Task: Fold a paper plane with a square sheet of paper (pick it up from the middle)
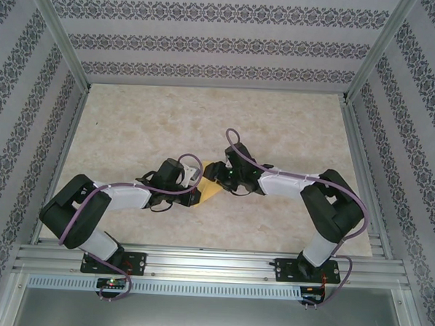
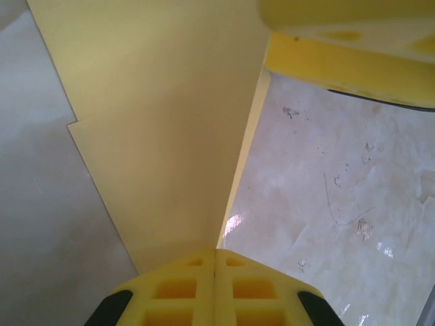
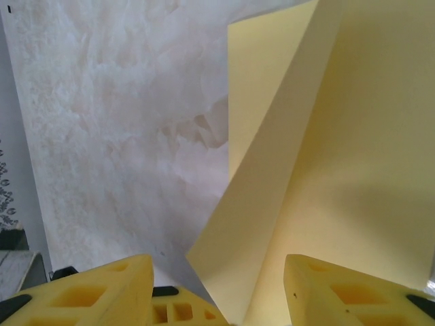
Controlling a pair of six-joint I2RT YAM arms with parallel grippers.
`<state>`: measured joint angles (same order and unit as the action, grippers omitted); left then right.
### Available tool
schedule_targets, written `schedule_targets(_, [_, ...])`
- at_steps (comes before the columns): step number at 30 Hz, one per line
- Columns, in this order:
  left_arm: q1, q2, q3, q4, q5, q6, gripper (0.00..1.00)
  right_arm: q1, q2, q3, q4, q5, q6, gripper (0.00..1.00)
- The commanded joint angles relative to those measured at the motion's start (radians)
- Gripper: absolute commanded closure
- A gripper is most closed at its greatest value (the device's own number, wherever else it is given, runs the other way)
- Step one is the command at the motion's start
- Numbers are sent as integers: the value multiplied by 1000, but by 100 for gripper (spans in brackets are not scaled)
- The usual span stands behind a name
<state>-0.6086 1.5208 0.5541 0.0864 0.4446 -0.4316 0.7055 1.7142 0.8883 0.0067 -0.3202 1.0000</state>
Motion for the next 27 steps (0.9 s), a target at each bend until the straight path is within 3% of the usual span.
schedule_targets(1, [12,-16,4,18,16,15,100,11,34,47,-13,-6,0,46])
schedule_targets(10, [11,-23,23,-26,-10,53,95,17,93,91,-39,-12,15,51])
schedule_targets(23, [11,-33,40,-71,-26,74,88,22,88,80,-37,-10,16,52])
schedule_targets(27, [10,-34,42,-80,-32,82,81,23,87,80,-34,-9,17,52])
